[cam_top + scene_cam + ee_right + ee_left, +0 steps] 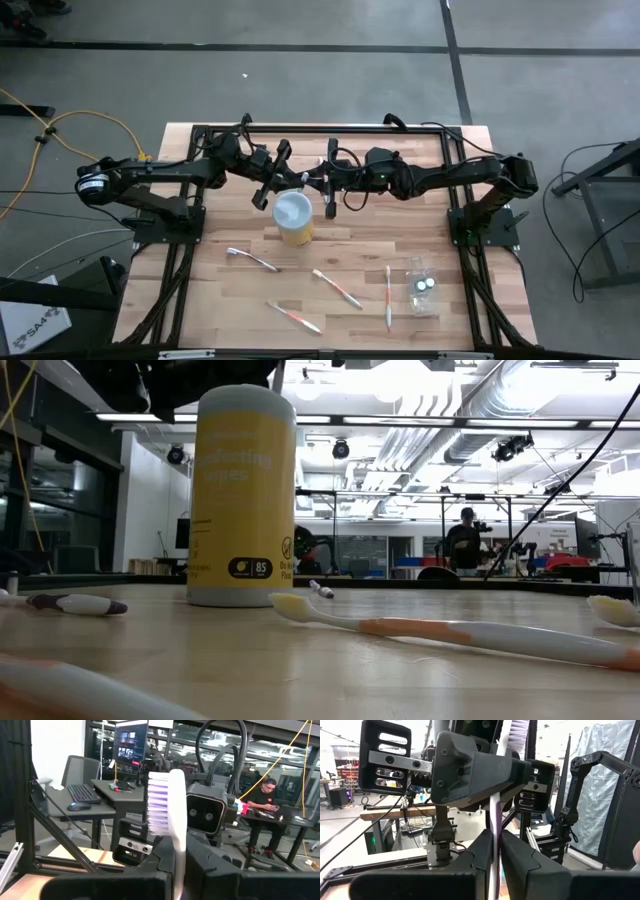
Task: Pick & Place toothbrushing station
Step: Put the top left purple toothbrush in the bottom section of the transparent organizer
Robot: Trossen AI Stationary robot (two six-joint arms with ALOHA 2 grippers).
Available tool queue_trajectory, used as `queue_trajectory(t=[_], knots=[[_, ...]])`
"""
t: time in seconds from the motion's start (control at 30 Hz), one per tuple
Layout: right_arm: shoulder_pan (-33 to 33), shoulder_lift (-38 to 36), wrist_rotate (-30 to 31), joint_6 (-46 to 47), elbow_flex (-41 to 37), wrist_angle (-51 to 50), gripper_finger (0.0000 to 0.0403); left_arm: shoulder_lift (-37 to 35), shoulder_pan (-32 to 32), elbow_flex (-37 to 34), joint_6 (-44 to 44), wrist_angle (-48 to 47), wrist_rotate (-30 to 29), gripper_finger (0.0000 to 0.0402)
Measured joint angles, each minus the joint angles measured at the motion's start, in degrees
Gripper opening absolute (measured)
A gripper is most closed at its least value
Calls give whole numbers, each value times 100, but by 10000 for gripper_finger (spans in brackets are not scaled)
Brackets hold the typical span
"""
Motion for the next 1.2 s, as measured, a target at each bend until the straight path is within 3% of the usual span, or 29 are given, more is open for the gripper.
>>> queue_trajectory(t=[0.27, 0.63, 0.87, 1.2], knots=[[149, -53, 397, -138, 0, -62, 6, 0, -4, -2, 5, -39, 29, 83], [508, -239, 1435, -307, 0, -463, 5, 2, -4, -4, 17, -28, 148, 93], [910, -447, 2935, -346, 4, -994, 5, 2, -4, -4, 0, -45, 160, 93], [2151, -713, 5126, 79, 9, -1780, 4, 2, -4, -7, -127, -121, 151, 93]])
